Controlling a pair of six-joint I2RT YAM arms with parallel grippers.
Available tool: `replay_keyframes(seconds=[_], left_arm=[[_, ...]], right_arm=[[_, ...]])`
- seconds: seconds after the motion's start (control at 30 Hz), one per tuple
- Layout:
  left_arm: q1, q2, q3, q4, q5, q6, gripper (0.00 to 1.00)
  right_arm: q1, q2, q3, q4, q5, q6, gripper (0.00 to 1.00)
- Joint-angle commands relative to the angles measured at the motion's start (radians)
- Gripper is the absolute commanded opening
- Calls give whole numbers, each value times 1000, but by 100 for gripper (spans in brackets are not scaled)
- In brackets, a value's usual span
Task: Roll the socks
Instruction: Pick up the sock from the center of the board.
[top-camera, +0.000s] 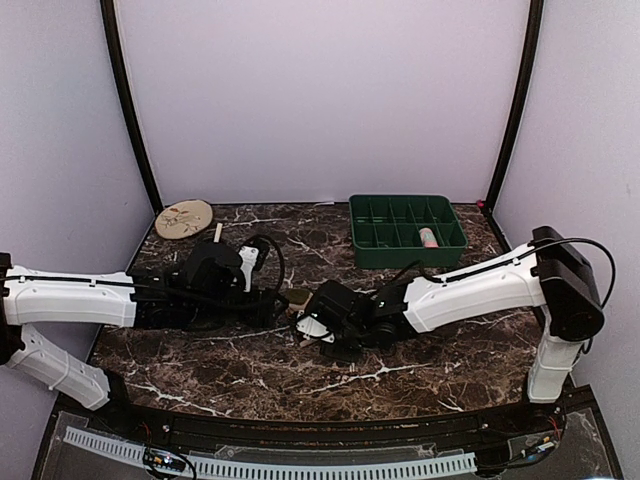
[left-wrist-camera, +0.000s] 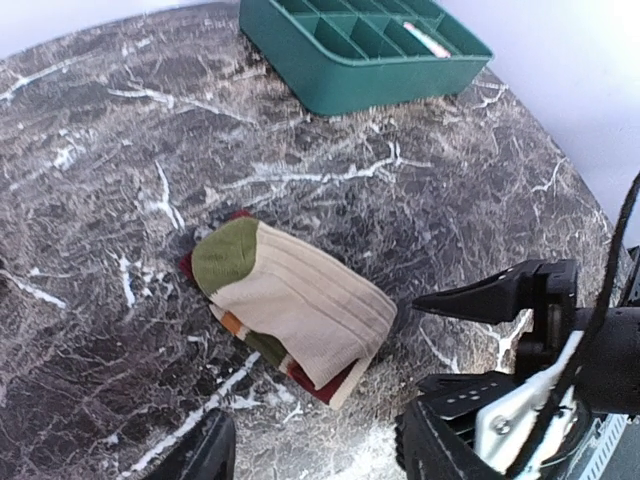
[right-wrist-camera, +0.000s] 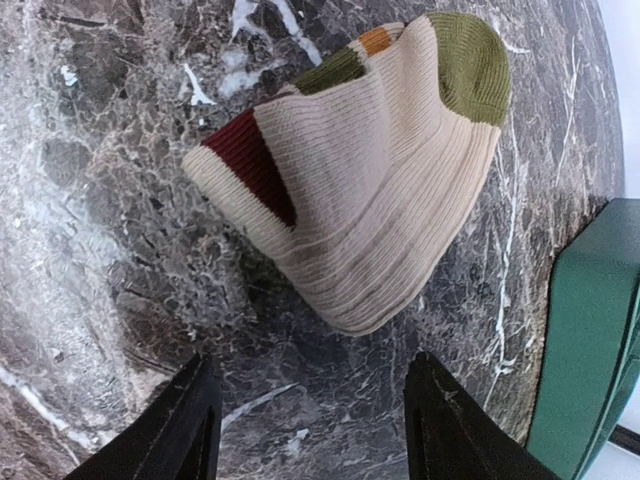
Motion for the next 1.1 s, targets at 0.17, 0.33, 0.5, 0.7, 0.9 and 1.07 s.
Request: replay_keyframes(seconds=[0.17, 0.33, 0.5, 0.7, 0.9, 1.07], left_arm=[[-23, -161, -130, 152, -156, 69, 59], [-26, -248, -195, 192, -200, 77, 58], [-28, -295, -224, 214, -223, 85, 58], [-28, -296, -230, 242, -245, 107, 57], [-28, -274, -229, 276, -256, 119, 57], [-28, -251, -224, 304, -259, 130, 57]], right_arm=[[1, 106, 73, 41, 57, -137, 59], [-11, 136, 84, 61, 64, -175, 59], [-29, 143, 87, 83, 86, -221, 58], [-55, 140, 73, 100, 82, -278, 58], [-81, 137, 75, 95, 13, -283, 57], [-82, 132, 71, 72, -57, -290, 55]])
